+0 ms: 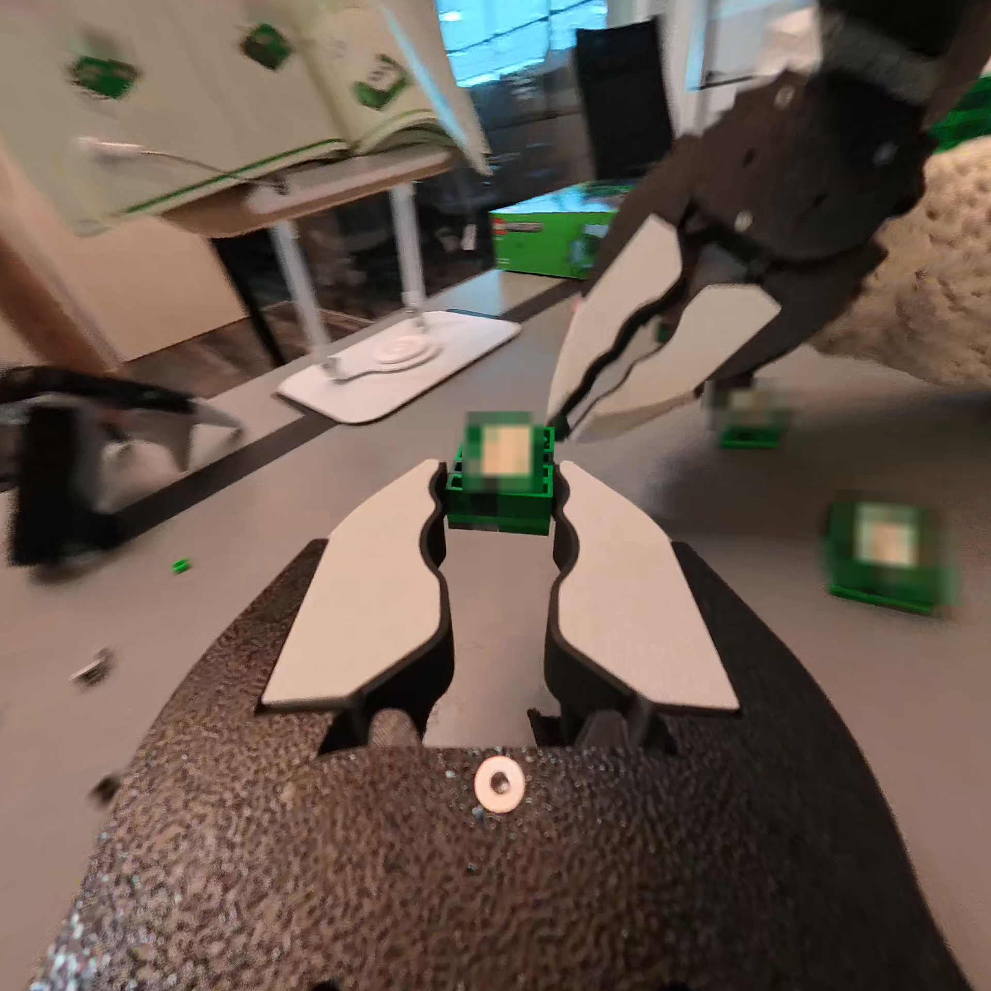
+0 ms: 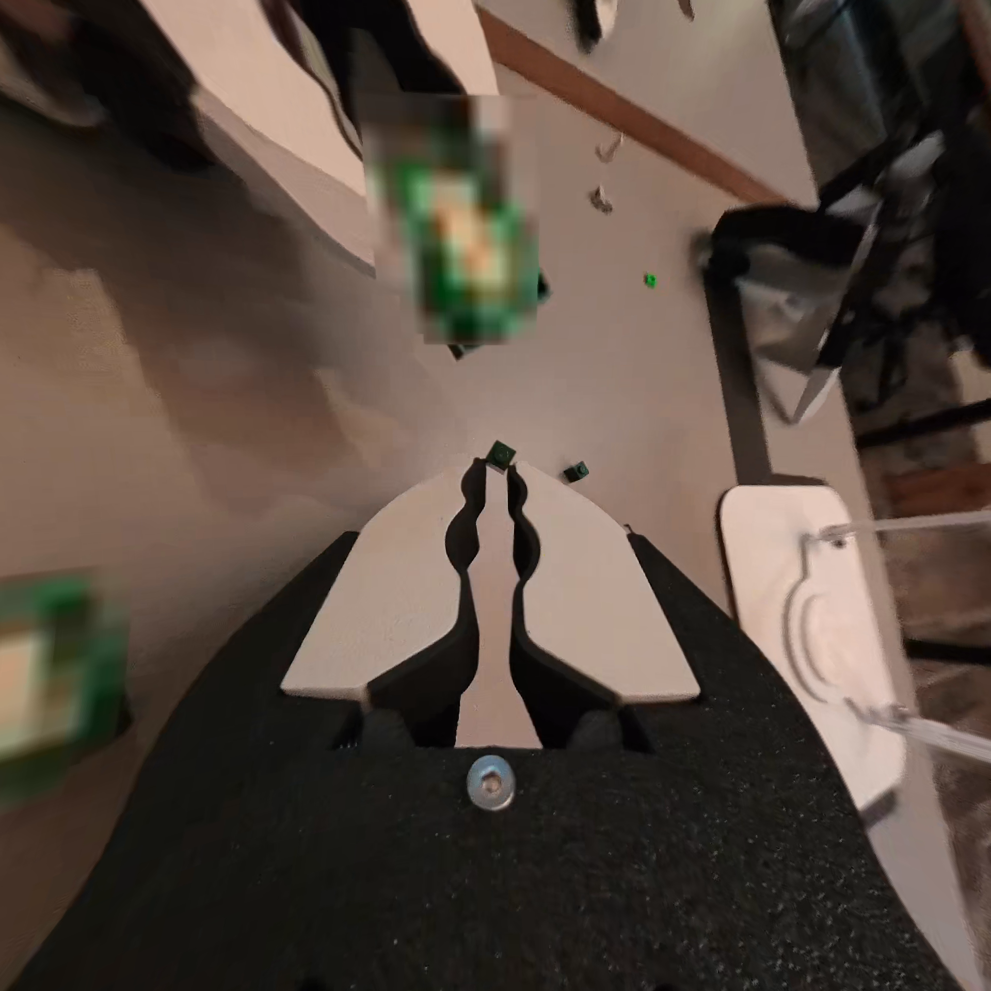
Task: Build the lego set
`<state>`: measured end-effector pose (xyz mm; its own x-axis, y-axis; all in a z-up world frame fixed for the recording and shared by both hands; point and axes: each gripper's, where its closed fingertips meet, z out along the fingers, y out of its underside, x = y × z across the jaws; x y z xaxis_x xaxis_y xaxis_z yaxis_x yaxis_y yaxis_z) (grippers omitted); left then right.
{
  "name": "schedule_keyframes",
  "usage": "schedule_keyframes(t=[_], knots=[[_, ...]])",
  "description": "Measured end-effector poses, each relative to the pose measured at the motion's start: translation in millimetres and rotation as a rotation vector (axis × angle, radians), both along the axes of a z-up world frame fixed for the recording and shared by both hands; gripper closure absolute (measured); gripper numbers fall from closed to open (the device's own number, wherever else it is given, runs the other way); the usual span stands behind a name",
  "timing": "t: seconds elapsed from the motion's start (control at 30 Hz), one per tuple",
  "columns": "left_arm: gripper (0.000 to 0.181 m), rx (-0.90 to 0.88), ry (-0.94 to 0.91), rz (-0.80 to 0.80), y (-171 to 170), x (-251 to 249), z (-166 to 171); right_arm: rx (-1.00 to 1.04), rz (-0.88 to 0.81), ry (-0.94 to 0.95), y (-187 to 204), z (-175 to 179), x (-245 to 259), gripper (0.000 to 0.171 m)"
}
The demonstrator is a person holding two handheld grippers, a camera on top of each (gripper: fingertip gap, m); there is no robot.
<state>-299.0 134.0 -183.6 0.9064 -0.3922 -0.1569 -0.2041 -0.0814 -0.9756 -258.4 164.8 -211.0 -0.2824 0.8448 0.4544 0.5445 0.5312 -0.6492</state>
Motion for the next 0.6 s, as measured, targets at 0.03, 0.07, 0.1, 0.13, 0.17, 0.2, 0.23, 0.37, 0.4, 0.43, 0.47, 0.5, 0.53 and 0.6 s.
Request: schedule_keyframes(t=[0.03,0.07,0.1,0.13,0.17,0.2,0.23,0.37,0.4,0.43,0.47,0.5,0.53,0.6], knots=[[0.145,-0.009,-0.01,-0.023,-0.6,4.8,-1.0,0.031,0.016,0.011,-4.8,6.1,5.7,0.164],[0.145,-0.018,-0.025,-0.053,-1.6,10.5,-2.3,0.044,0.034,0.015,-10.4,11.4,11.8,0.164],[0.145,-0.024,-0.045,-0.091,-3.3,17.3,-3.0,0.045,0.052,0.022,-16.2,16.4,17.6,0.164],[0.145,-0.024,-0.062,-0.121,-4.4,22.7,-2.8,0.039,0.064,0.017,-21.2,19.4,24.1,0.164],[0.145,-0.025,-0.071,-0.134,-5.6,26.9,-2.8,0.019,0.081,-0.009,-27.0,18.7,32.1,0.164],[0.145,-0.029,-0.068,-0.146,-6.0,30.6,-3.7,-0.023,0.103,-0.06,-35.0,14.1,42.0,0.164],[0.145,-0.034,-0.063,-0.163,-7.4,34.6,-4.6,-0.066,0.12,-0.124,-43.5,7.4,53.4,0.164],[0.145,-0.018,-0.079,-0.371,-26.5,71.8,-0.7,-0.059,0.105,-0.328,-61.4,-16.3,106.9,0.164],[0.145,-0.019,-0.073,-0.428,-32.6,83.4,-0.2,-0.049,0.076,-0.345,-62.1,-17.3,117.5,0.164],[0.145,-0.021,-0.055,-0.477,-38.6,95.7,-0.5,-0.051,0.054,-0.345,-64.2,-16.3,125.8,0.164],[0.145,-0.021,-0.026,-0.515,-43.7,107.7,-1.7,-0.063,0.031,-0.343,-66.6,-15.2,132.7,0.164],[0.145,-0.021,0.012,-0.547,-49.1,119.4,-5.0,-0.079,0.007,-0.366,-68.7,-16.3,141.2,0.164],[0.145,-0.026,0.055,-0.577,-53.9,130.3,-9.3,-0.092,-0.014,-0.421,-71.0,-20.3,152.9,0.164],[0.145,-0.038,0.132,-0.617,-60.5,146.3,-19.8,-0.085,-0.057,-0.578,-72.8,-31.2,182.3,0.164]])
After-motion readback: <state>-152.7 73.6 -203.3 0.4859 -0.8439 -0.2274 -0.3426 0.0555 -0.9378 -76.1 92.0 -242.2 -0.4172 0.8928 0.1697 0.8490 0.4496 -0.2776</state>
